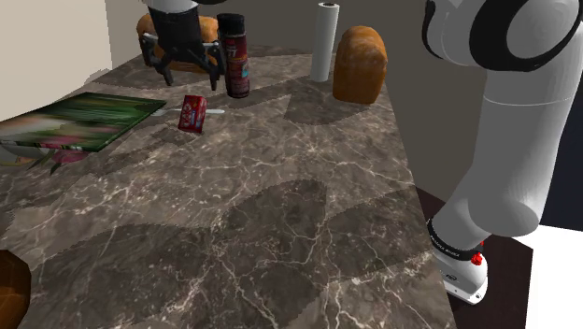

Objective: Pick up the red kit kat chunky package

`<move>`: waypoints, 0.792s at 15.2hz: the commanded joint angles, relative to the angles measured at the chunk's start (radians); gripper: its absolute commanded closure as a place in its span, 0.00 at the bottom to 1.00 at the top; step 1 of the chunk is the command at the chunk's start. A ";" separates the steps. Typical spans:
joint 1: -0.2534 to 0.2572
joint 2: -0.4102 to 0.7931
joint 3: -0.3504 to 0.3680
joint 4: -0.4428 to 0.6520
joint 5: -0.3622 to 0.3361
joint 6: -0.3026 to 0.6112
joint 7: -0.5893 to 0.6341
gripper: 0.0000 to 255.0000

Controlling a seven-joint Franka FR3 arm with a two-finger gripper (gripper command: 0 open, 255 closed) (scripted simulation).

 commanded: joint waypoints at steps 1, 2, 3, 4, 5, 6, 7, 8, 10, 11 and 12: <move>-0.001 0.002 -0.003 -0.021 -0.004 0.022 0.012 0.00; -0.006 -0.002 -0.002 -0.040 -0.003 0.037 0.015 0.00; -0.010 -0.005 -0.002 -0.059 -0.001 0.052 0.018 0.00; -0.014 -0.008 -0.002 -0.077 0.000 0.067 0.020 0.00; -0.018 -0.011 -0.003 -0.094 0.001 0.081 0.023 0.00; -0.020 -0.012 -0.003 -0.104 0.001 0.090 0.025 0.00; -0.020 -0.012 -0.003 -0.104 0.001 0.090 0.025 0.00; -0.019 -0.013 -0.002 -0.104 0.001 0.089 0.026 1.00; -0.020 -0.014 -0.002 -0.105 0.002 0.089 0.026 1.00; -0.019 -0.013 -0.002 -0.104 0.001 0.089 0.026 1.00; -0.019 -0.012 -0.002 -0.102 0.001 0.088 0.026 1.00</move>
